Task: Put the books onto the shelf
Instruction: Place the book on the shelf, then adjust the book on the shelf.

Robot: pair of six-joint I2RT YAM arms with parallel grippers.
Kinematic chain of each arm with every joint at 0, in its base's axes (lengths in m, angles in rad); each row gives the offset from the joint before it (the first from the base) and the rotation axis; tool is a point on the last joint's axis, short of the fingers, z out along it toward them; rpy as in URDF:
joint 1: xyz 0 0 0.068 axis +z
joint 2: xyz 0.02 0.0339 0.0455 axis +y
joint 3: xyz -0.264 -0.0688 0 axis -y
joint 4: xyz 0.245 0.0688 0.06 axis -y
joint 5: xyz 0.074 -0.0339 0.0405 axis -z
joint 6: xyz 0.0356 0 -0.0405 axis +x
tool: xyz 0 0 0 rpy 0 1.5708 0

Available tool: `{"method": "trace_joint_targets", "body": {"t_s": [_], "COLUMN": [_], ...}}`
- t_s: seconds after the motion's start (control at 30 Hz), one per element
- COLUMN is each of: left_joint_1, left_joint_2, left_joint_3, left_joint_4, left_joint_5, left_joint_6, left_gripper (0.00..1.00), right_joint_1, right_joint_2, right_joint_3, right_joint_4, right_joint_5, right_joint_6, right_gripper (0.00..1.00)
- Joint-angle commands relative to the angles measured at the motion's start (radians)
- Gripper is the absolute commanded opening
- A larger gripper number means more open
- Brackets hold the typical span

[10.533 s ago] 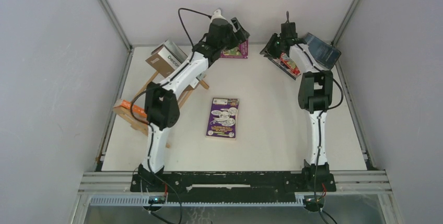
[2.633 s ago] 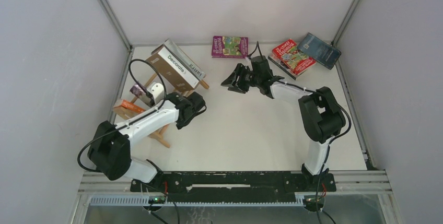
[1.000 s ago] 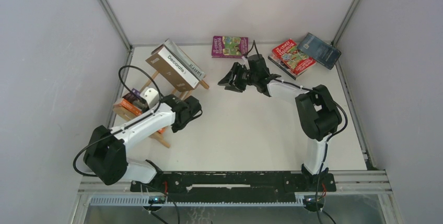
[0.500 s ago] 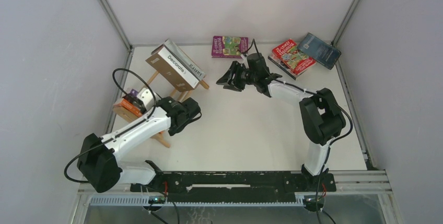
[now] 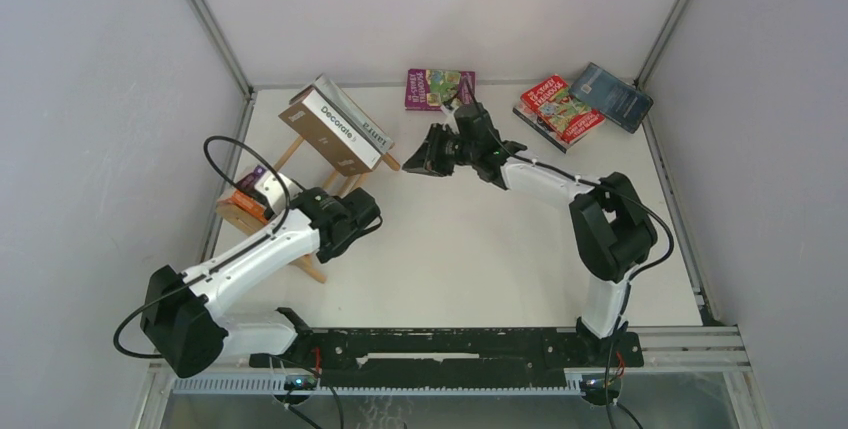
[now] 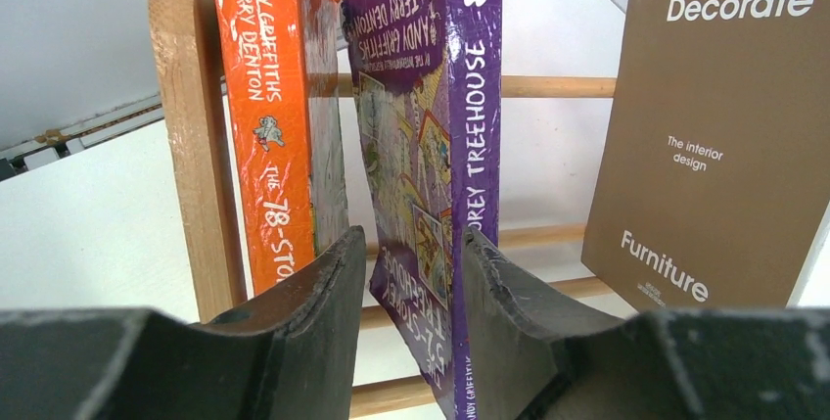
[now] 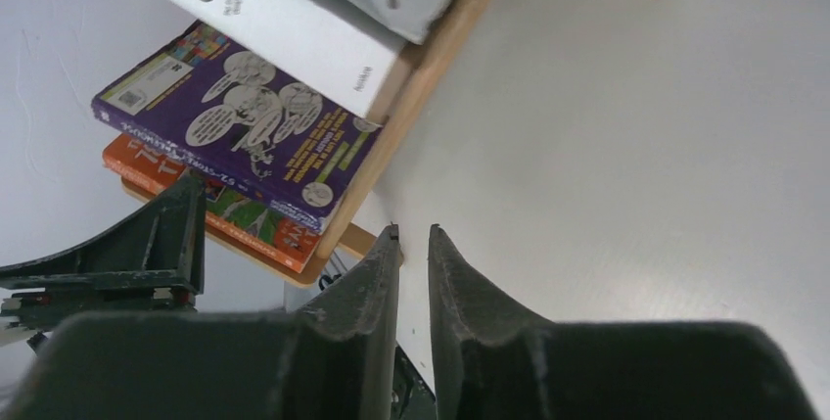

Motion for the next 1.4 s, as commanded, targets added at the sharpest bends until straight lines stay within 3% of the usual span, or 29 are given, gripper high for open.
{"method": "trace_joint_targets", "body": {"t_s": [0.0, 0.23, 0.5, 0.97, 1.37], "left_joint_1": [-0.004, -0.003, -0.004, -0.004, -0.015], "left_joint_2": [-0.035, -0.070, -0.091, -0.186, -0.301], "left_joint_3": [0.020, 0.013, 0.014, -0.010, -0.008], "left_joint_4": [-0.016, -0.016, -0.013, -0.011, 0.012], "left_joint_5": [-0.009, -0.019, -0.005, 0.016, 0.030], "left_joint_6": [0.008, 0.021, 0.037, 0.078, 0.213], "left_gripper": [0.45, 0.45, 0.44, 0.42, 0.37], "right_joint_1": [0.055, 0.122, 0.179, 0.267, 0.321], "right_joint_2": [0.035, 0.137, 0.274, 0.410, 0.609], "right_joint_3": [0.108, 0.269, 0.505, 0.743, 1.039], "right_joint_4": [0.003, -0.098, -0.239, -0.379, -0.474], "right_joint_5": [0.004, -0.014, -0.077, -0.093, -0.098], "right_joint_6": [-0.032, -0.069, -0.161, -0.261, -0.291], "right_gripper": [0.19, 0.00, 0.00, 0.00, 0.00]}}
